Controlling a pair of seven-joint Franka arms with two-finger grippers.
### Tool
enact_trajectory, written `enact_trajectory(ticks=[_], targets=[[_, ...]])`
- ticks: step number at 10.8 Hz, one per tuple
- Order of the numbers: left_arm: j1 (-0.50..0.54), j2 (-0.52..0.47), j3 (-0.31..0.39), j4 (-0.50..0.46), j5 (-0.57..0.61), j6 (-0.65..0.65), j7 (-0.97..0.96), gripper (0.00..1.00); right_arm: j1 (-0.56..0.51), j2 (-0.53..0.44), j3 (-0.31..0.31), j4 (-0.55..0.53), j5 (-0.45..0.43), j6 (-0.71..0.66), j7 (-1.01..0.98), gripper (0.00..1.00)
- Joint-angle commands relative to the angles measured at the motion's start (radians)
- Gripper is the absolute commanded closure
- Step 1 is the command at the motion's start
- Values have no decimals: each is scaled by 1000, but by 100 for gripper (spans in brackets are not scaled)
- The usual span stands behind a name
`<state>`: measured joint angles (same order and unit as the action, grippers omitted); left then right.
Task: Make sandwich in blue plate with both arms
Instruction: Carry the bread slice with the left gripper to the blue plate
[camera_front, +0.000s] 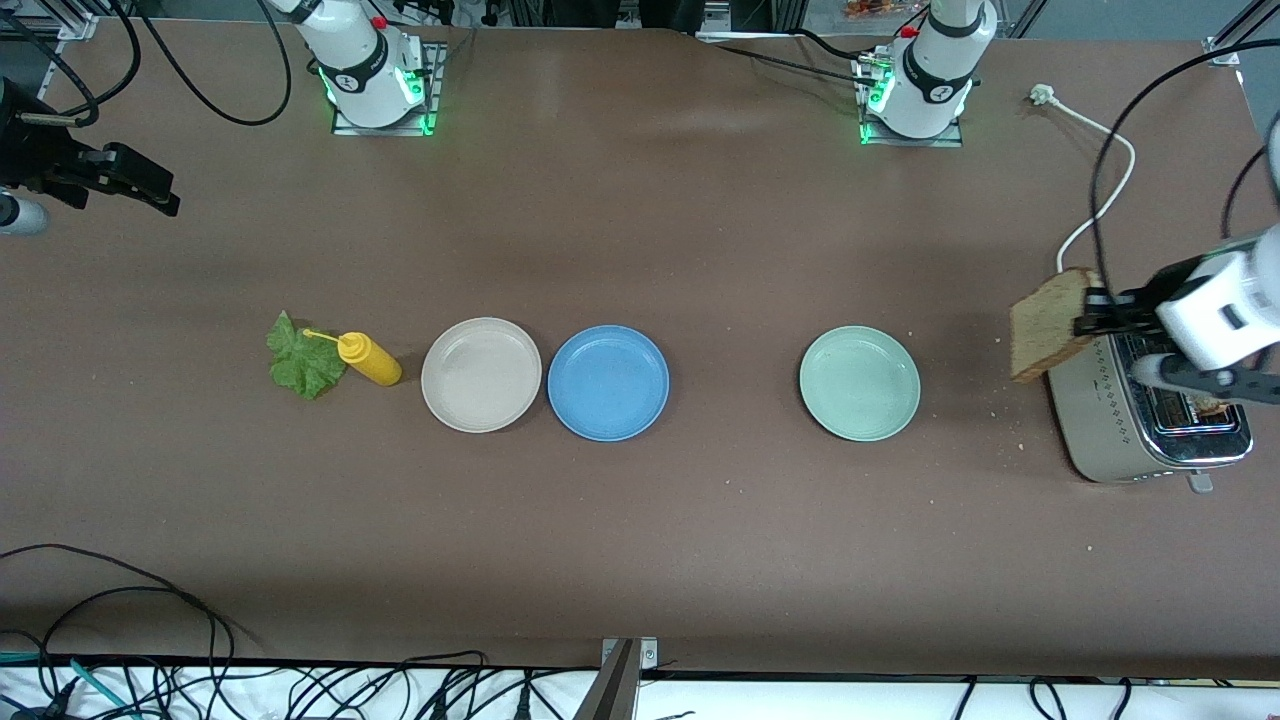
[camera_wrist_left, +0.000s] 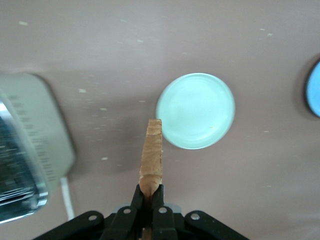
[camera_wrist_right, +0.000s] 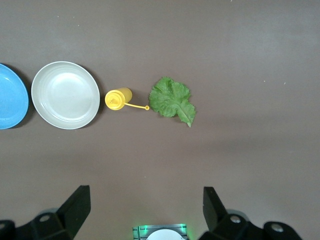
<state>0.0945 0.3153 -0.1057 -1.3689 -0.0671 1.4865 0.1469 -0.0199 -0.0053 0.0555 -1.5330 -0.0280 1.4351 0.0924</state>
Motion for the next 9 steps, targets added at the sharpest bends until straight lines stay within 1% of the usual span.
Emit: enact_trajectory(ticks=[1,2,3,4,7,9], targets=[[-122,9,12,-40,-88,61,-183,100,0,2,0,21,10,-18,1,0],[-142,-17,11,-105,-144,108,-240,100,0,2,1,21,10,-18,3,0],[-163,-22,9,-143,-224,148,-286,100,0,2,1,21,10,-16,1,0],[-191,-7,9,-156,-291,179,-331,100,2,1,1,21,10,-18,3,0],[-287,62,9,-159,-437,326,-502,100,2,2,1,20,10,-18,6,0],[-349,131,12,-154,-607,373,-510,100,2,1,3,21,11,-18,6,0]])
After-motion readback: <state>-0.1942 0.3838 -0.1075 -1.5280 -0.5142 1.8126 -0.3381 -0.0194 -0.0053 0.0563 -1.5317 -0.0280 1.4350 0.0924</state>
